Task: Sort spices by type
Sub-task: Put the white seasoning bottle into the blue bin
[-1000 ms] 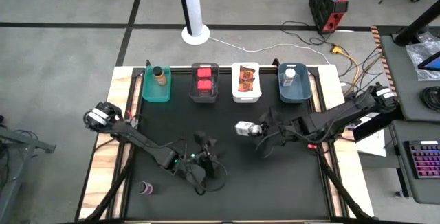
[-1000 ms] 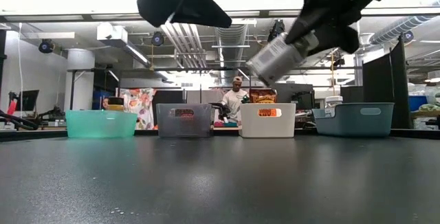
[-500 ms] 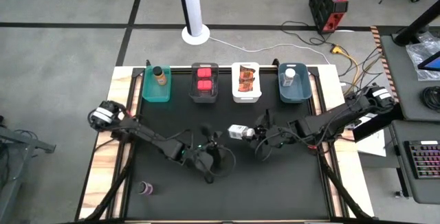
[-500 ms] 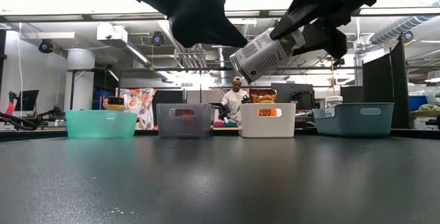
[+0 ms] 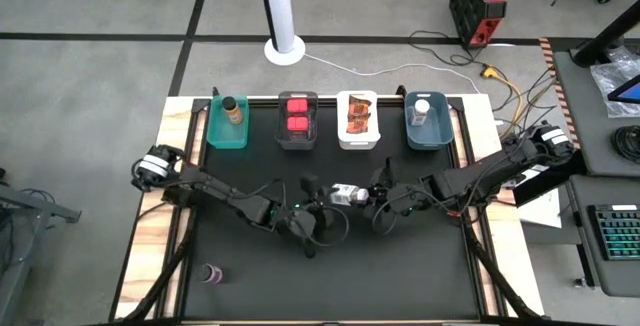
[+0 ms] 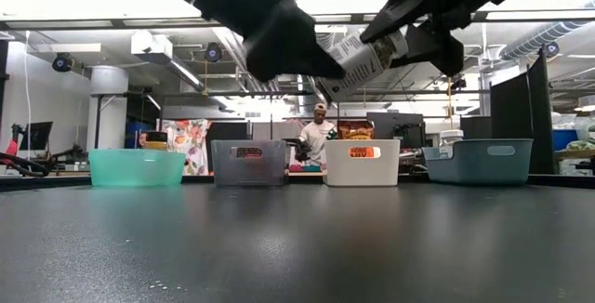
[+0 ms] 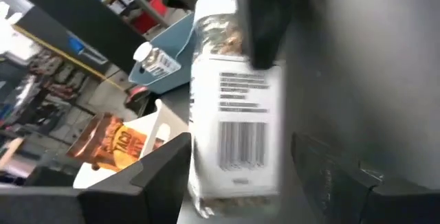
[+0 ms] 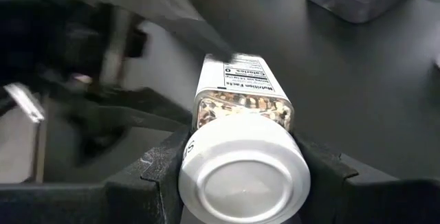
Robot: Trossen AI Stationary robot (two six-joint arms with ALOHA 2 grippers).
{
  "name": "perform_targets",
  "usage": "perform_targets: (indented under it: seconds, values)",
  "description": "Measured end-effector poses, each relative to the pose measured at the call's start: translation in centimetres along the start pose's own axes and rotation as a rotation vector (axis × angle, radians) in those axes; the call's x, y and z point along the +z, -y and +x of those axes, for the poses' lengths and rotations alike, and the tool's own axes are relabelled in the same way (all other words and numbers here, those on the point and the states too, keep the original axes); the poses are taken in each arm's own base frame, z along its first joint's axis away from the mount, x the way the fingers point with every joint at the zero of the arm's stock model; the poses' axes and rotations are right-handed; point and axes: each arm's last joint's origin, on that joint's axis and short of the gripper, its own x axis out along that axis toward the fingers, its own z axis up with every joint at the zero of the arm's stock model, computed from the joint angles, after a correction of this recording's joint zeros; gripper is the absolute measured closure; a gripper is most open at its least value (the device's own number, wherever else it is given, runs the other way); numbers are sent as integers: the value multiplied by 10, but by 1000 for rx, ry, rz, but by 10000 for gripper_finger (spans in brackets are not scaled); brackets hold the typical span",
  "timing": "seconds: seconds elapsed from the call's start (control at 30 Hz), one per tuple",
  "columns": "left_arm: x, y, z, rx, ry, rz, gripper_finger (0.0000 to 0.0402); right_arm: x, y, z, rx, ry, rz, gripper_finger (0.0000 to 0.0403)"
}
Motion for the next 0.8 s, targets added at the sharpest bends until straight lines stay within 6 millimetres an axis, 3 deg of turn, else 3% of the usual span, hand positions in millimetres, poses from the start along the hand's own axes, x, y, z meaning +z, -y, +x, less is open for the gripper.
perform_targets:
  seconds: [0.3,0.47,0.8]
  values:
    - [-8,8,12,37,-17,25,169,2,-3,0,51,1,5,211]
    - [-8,8,12,48,-22,28,215,2,-3,0,54,6,10,210]
    - [-9,8,12,-58,0,-6,218,13,-10,-8,114,34,-75,88]
